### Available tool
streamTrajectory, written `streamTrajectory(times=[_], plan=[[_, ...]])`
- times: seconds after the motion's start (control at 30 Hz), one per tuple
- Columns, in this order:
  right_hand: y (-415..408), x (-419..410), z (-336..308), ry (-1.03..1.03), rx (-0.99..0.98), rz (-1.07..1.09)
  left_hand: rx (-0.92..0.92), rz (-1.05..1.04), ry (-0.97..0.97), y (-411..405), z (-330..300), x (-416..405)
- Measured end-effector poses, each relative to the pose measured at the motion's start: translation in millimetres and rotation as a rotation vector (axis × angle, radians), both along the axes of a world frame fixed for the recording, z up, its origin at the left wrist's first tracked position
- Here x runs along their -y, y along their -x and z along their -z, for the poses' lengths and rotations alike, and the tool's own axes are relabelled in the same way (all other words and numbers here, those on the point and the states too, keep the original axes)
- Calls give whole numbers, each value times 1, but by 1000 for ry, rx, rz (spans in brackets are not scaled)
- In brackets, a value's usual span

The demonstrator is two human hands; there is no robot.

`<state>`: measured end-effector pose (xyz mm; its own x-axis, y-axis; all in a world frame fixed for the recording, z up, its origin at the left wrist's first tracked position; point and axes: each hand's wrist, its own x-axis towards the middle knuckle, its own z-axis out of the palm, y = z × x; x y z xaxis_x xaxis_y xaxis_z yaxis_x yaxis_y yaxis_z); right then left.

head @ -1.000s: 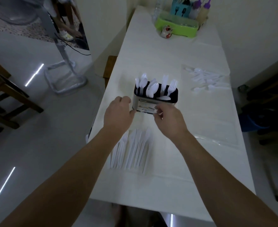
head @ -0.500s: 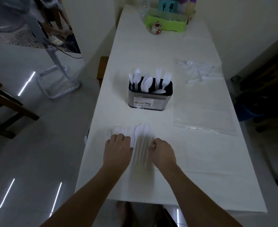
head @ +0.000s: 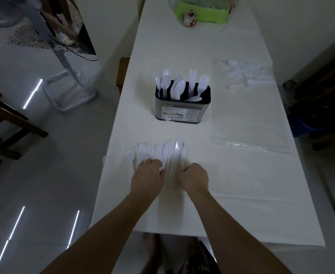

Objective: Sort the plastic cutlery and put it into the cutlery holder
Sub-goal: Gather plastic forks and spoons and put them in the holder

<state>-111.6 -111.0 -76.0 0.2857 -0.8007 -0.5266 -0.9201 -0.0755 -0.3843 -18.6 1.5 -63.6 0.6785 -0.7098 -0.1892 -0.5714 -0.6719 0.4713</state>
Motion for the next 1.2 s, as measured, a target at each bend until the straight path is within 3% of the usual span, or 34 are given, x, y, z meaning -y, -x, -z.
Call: streamTrajectory(times=[0.1,0.23,0.4,0.57,0.77,1.0,1.2], plan=[[2,-4,-8,-51,113,25,-316,-164,70,-3,-7,12],[-3,-22,-18,-53,247,-141,-596,-306,117,-9,-15,21],[-15,-25,-14,-3,325,-248,-586,-429,157,-23,-14,14],[-17,-13,7,69,75,-119,-727,-579,259,-30,-14,5],[-23,-9,9,38,5,-76,-826,-639,278,-31,-10,4],[-20,-4,6,-23,12,-31,-934,-693,312,-32,-10,9],[-15,-9,-16,-28,140,-16,-984,-709,325,-30,-10,14]])
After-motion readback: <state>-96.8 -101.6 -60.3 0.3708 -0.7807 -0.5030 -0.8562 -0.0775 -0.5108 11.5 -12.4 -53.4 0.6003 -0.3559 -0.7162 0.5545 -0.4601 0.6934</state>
